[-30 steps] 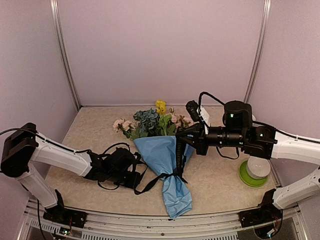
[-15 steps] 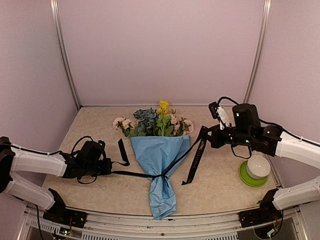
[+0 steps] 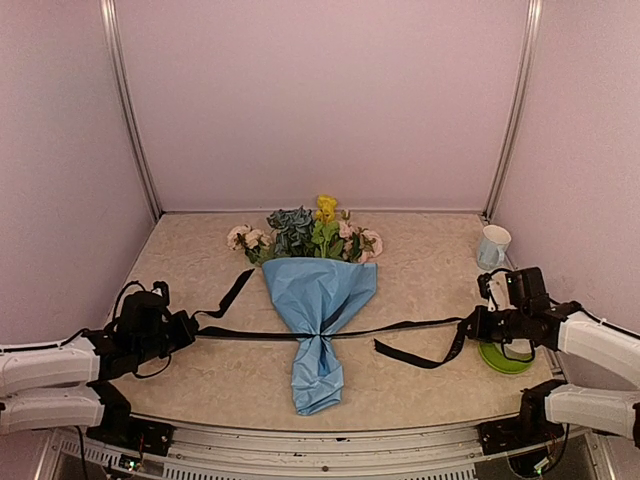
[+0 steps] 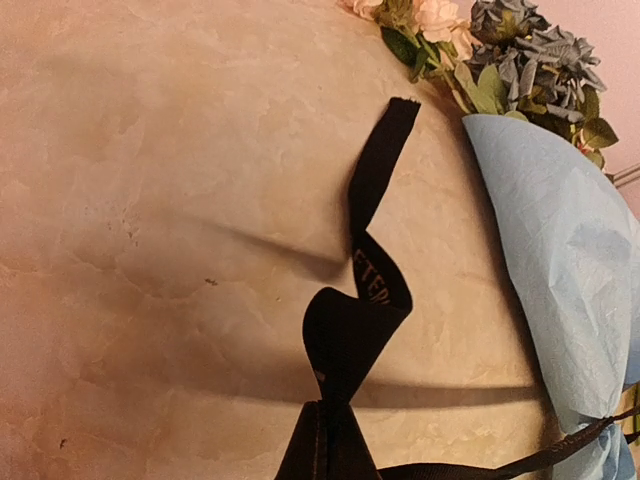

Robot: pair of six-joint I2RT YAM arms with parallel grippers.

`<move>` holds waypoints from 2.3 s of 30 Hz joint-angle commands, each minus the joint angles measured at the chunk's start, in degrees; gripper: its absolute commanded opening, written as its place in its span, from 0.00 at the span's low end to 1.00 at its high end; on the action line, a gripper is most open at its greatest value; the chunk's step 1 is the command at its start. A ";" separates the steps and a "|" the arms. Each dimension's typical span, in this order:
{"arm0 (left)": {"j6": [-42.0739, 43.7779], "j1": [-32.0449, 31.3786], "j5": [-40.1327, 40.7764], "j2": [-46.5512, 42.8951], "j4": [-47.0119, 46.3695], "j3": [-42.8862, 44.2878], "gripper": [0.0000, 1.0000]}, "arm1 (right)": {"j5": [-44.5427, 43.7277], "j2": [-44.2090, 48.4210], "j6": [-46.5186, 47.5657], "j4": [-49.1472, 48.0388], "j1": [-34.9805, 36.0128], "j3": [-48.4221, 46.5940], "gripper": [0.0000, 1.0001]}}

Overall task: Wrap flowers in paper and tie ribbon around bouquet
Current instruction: Tie the ribbon around the folded bouquet.

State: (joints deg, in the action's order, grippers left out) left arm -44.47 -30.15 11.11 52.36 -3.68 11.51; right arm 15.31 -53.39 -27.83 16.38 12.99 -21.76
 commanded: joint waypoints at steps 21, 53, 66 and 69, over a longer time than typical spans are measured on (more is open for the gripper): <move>-5.63 3.25 10.89 -13.77 9.37 -3.55 0.00 | 11.58 -0.07 0.47 -5.56 -19.58 3.76 0.00; 21.53 -42.65 17.44 8.12 -3.43 32.34 0.00 | -14.30 -10.62 -2.48 18.33 30.07 -18.85 0.66; 22.34 -42.65 24.79 7.90 -8.32 30.95 0.00 | 2.28 -22.71 20.72 -25.79 46.66 -28.72 0.88; 23.11 -40.61 21.39 6.61 -14.52 28.07 0.00 | 8.72 -28.58 22.81 -30.78 46.95 -31.94 0.76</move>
State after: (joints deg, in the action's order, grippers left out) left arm -23.07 -72.62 33.30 60.58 -10.39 42.85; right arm 10.94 -75.88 -11.88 1.30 59.27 -50.72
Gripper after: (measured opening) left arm 0.007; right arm 0.830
